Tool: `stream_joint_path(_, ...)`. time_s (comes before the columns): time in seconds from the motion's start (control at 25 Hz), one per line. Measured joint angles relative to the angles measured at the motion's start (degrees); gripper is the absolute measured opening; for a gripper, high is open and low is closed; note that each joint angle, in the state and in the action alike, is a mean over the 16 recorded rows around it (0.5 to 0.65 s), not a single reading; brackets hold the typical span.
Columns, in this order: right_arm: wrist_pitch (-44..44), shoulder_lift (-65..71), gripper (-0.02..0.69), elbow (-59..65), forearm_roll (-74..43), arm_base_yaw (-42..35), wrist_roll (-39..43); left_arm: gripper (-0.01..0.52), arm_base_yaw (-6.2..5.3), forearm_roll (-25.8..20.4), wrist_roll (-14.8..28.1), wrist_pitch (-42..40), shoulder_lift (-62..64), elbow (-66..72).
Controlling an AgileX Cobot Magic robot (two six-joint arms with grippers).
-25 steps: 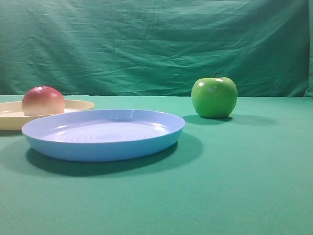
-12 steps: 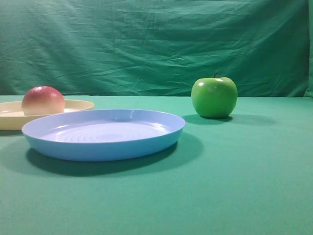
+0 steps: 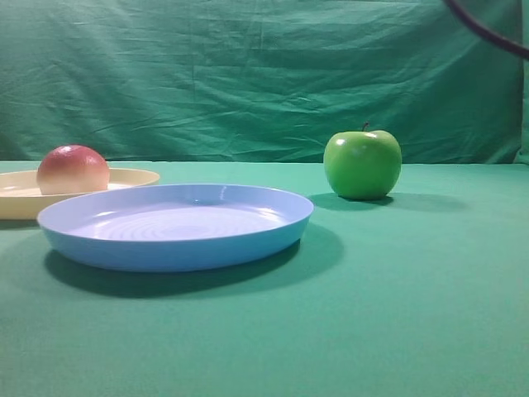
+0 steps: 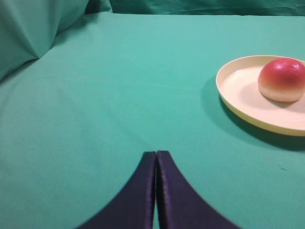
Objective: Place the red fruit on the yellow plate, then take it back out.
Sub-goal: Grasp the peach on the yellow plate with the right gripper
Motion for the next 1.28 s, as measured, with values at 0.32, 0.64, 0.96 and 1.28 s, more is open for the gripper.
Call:
stream_joint_path(0.32,-5.8,11.7,0.454,-9.5,-0.1,4.9,-2.3,0.000,0.00,0.0,0.0,0.0,0.0,0.0)
stream_joint_path(0.64,-14.6,18.7,0.639,-11.7,0.3,7.6,-3.2,0.000,0.00,0.0,0.0,0.0,0.0,0.0)
stream_joint_path(0.96,-18.6,23.1,0.605,-11.8,2.2,8.1,-3.4,0.000,0.00,0.0,0.0,0.0,0.0,0.0)
stream_joint_path(1.28,-17.4,24.7,0.414,-12.1,4.3,8.1,-3.4,0.000,0.00,0.0,0.0,0.0,0.0,0.0)
